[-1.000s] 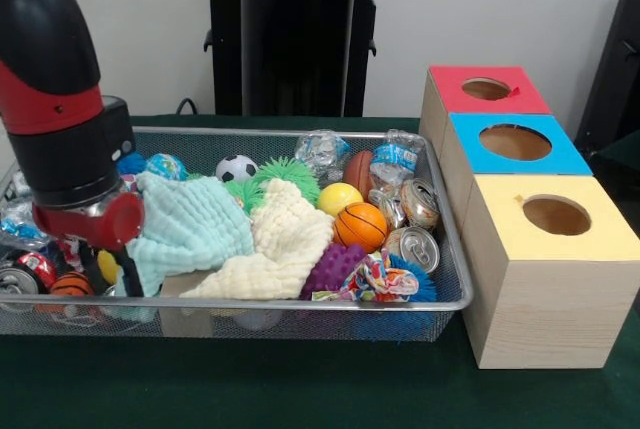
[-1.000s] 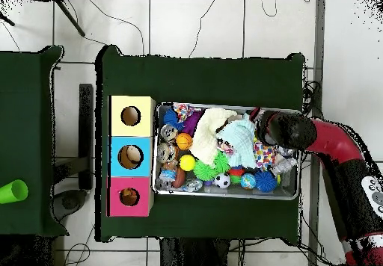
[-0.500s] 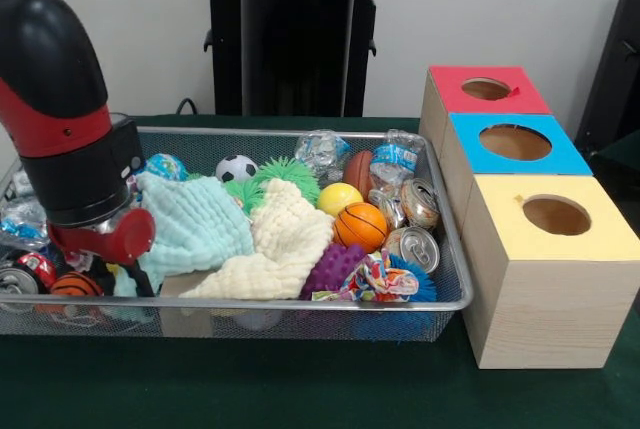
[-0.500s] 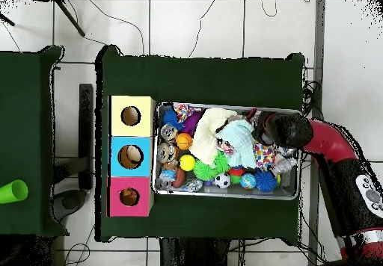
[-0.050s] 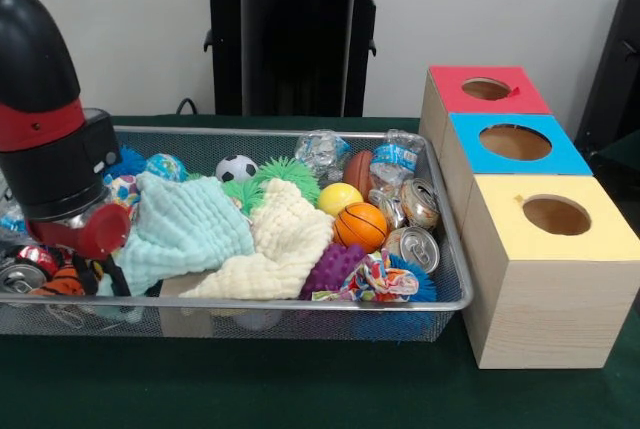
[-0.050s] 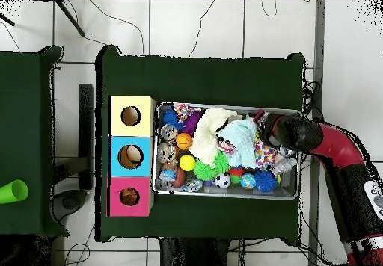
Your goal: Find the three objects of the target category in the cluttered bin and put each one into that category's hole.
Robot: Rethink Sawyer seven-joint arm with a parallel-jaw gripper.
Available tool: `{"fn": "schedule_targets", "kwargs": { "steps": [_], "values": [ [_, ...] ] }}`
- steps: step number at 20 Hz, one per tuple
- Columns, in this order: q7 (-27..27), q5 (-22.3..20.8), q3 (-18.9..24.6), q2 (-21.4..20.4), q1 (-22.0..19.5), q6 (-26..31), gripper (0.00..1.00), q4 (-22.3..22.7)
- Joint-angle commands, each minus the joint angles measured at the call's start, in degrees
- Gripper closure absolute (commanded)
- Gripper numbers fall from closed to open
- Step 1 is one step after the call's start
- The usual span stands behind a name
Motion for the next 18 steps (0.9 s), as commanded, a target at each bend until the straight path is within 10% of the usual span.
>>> {"fn": "schedule_targets", "kwargs": {
  "steps": [1,18],
  "values": [
    [-10.0,-1.6,0.0,-5.1,-1.2,-1.7,0.0,7.7],
    [-8.8,-3.3,-1.0,-6.4,-0.2,-3.1,0.0,9.0]
  ]
}}
